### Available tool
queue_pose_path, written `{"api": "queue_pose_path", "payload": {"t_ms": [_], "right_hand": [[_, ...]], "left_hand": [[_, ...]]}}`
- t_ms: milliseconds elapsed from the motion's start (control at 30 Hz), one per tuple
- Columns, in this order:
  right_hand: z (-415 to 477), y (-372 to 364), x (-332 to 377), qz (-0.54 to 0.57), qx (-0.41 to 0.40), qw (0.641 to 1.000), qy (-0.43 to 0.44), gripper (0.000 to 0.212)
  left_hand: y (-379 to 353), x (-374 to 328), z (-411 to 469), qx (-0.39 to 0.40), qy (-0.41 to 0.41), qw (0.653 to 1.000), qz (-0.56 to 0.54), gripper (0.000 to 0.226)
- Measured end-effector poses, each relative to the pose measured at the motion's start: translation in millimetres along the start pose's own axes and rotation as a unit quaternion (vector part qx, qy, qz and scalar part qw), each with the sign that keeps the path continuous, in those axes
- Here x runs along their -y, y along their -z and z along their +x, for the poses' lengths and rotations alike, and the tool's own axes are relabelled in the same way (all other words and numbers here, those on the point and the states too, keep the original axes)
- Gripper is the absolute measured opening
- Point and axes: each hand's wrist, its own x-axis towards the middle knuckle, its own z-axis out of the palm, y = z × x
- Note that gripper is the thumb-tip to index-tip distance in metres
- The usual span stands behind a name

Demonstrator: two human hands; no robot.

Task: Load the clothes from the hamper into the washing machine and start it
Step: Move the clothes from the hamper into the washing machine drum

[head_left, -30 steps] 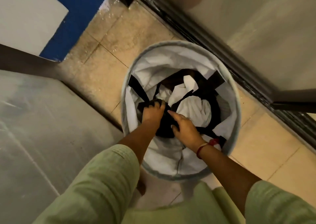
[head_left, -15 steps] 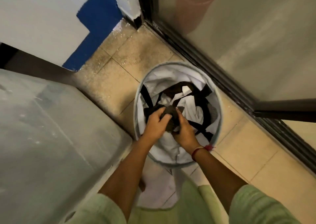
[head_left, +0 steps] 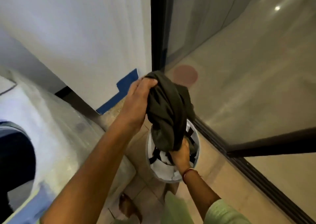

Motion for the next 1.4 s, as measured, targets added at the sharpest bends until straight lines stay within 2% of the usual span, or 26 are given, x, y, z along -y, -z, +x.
{"api": "queue_pose_path", "payload": {"t_ms": [67, 100, 133, 200, 233, 333, 433, 533, 667, 733, 800, 867, 933, 1000, 1067, 1167, 1233, 1300, 1400], "right_hand": [[-13.8, 16.2, 38.1, 0.057, -0.055, 0.997, -0.026, 0.046], [-19.9, 24.4, 59.7, 0.130, -0.071, 0.988, -0.042, 0.025], [-25.9, 32.4, 76.5, 0.205, -0.077, 0.975, -0.045, 0.016], [-40.3, 47.5, 113.3, 0.304, -0.083, 0.949, -0.033, 0.021], [-45.8, 53.0, 130.8, 0.300, -0.078, 0.951, -0.014, 0.025], [-83.0, 73.0, 206.0, 0.205, -0.024, 0.970, 0.131, 0.033], [-120.4, 90.8, 293.0, 0.119, 0.014, 0.946, 0.301, 0.025], [-145.2, 93.7, 335.2, 0.020, 0.109, 0.914, 0.389, 0.035], [-172.9, 77.7, 359.6, -0.074, 0.324, 0.870, 0.363, 0.051], [-183.8, 52.2, 368.8, -0.089, 0.360, 0.851, 0.372, 0.032], [-200.4, 21.8, 379.8, -0.041, 0.391, 0.846, 0.360, 0.015], [-219.1, -1.9, 395.1, 0.018, 0.410, 0.845, 0.344, 0.029], [-233.9, -18.6, 410.6, 0.000, 0.404, 0.839, 0.364, 0.041], [-244.5, -34.5, 425.4, -0.079, 0.372, 0.831, 0.407, 0.047], [-247.9, -51.2, 434.9, -0.172, 0.308, 0.809, 0.470, 0.049], [-243.0, -71.7, 445.1, -0.278, 0.162, 0.764, 0.558, 0.044], [-241.3, -74.4, 453.2, -0.235, 0.098, 0.768, 0.588, 0.041], [-241.2, -74.6, 460.0, -0.132, 0.077, 0.785, 0.601, 0.037], [-234.3, -83.8, 467.0, 0.016, 0.137, 0.836, 0.532, 0.027]], "left_hand": [[11.2, -45.4, -20.6, -0.001, -0.045, 0.999, -0.005, 0.017], [20.4, -63.3, -29.6, -0.004, -0.072, 0.997, -0.005, 0.023], [30.8, -78.4, -38.7, -0.007, -0.094, 0.995, -0.009, 0.026], [53.2, -102.6, -54.5, -0.040, -0.123, 0.992, -0.004, 0.027], [63.8, -109.6, -59.1, -0.064, -0.131, 0.989, 0.001, 0.026], [102.5, -129.6, -83.3, -0.125, -0.175, 0.976, 0.018, 0.025], [157.1, -150.4, -109.0, -0.201, -0.240, 0.950, 0.016, 0.022], [233.6, -169.4, -138.8, -0.300, -0.279, 0.912, 0.011, 0.022], [333.9, -178.2, -183.2, -0.407, -0.290, 0.866, 0.027, 0.015], [372.4, -177.6, -202.7, -0.450, -0.291, 0.843, 0.051, 0.011], [402.0, -174.3, -221.2, -0.496, -0.278, 0.818, 0.089, 0.013], [420.1, -169.6, -234.3, -0.509, -0.264, 0.811, 0.118, 0.014], [428.8, -161.3, -241.3, -0.491, -0.255, 0.820, 0.144, 0.020], [435.6, -153.8, -250.3, -0.479, -0.244, 0.825, 0.175, 0.026], [444.1, -150.4, -260.9, -0.482, -0.232, 0.821, 0.199, 0.025], [466.5, -151.5, -281.2, -0.526, -0.220, 0.797, 0.200, 0.015], [481.6, -150.3, -295.1, -0.574, -0.208, 0.766, 0.200, 0.016], [493.8, -146.4, -306.2, -0.606, -0.201, 0.745, 0.193, 0.020], [505.2, -138.5, -313.1, -0.602, -0.186, 0.748, 0.210, 0.019]]}}
